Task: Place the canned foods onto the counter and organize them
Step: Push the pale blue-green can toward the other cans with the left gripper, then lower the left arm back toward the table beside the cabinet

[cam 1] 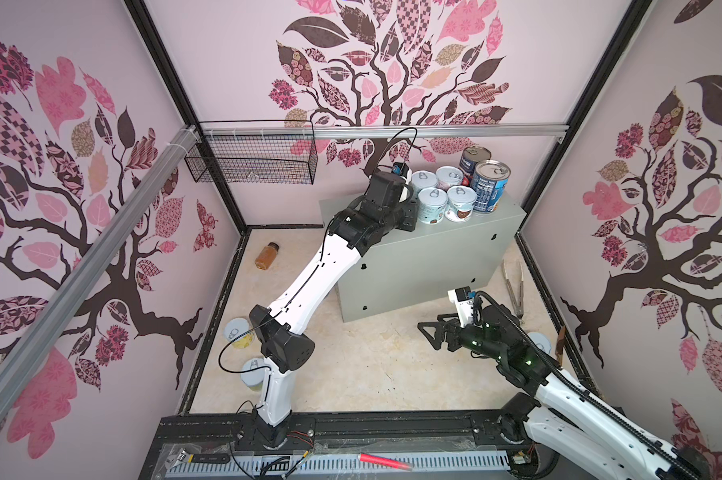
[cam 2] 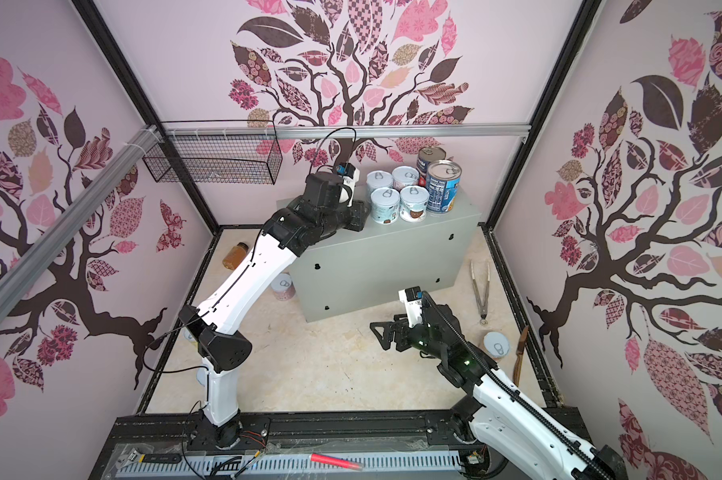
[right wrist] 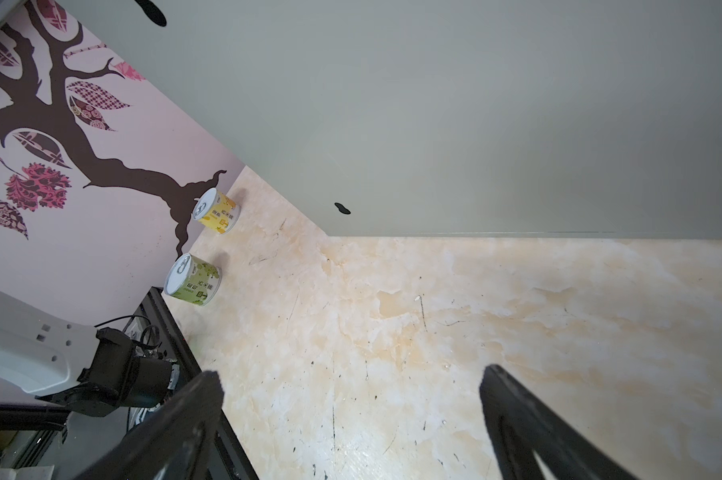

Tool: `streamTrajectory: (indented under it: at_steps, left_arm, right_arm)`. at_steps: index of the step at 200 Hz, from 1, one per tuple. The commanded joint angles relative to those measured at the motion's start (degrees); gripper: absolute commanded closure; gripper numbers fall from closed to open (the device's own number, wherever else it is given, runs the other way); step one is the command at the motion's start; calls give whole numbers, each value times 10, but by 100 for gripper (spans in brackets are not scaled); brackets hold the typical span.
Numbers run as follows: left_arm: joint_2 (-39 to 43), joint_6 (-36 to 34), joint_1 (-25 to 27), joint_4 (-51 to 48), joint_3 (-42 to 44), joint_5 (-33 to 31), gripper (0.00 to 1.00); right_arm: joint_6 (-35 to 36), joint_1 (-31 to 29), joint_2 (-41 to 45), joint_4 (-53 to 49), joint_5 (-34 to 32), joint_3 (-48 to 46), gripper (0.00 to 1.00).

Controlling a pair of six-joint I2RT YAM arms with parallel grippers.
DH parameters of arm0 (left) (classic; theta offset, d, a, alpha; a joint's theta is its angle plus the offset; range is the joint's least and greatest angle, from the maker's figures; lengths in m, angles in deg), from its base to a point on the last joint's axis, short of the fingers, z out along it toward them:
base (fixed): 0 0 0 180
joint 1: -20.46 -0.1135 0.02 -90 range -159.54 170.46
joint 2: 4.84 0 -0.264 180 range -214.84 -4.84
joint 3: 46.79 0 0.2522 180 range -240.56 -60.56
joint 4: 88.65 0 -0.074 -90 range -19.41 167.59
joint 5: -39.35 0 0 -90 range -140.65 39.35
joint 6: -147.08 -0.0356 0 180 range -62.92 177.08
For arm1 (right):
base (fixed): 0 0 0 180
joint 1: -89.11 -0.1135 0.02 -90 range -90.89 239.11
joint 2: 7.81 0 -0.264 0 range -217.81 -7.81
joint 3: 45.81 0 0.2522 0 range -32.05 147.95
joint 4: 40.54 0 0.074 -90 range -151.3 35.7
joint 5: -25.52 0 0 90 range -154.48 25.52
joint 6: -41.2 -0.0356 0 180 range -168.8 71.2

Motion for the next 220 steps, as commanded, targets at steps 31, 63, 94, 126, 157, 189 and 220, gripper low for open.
streamTrajectory:
  at_steps: [31, 63, 94, 126, 157, 189, 220]
  left_arm:
    - [51, -10, 0, 11, 14, -10, 52]
    - [103, -13, -1, 20, 62, -17, 46]
    - [164, -14, -7, 28, 127, -24, 40]
    - [246, -3, -29, 48, 225, -26, 35]
    - [325, 3, -52, 53, 319, -43, 29]
    - [406, 24, -96, 54, 405, -43, 20]
    - [497, 63, -155, 82, 522, -46, 10]
  right_arm:
    - [3, 3, -3, 3, -1, 5, 0]
    - [2, 2, -11, -10, -7, 16, 0]
    - [-2, 2, -27, -27, -5, 28, 0]
    - [-9, -3, -36, -36, -7, 29, 0]
    - [-12, -40, -54, -49, -37, 35, 0]
    - [-22, -83, -74, -42, -58, 35, 0]
    - [-34, -87, -90, -22, -51, 28, 0]
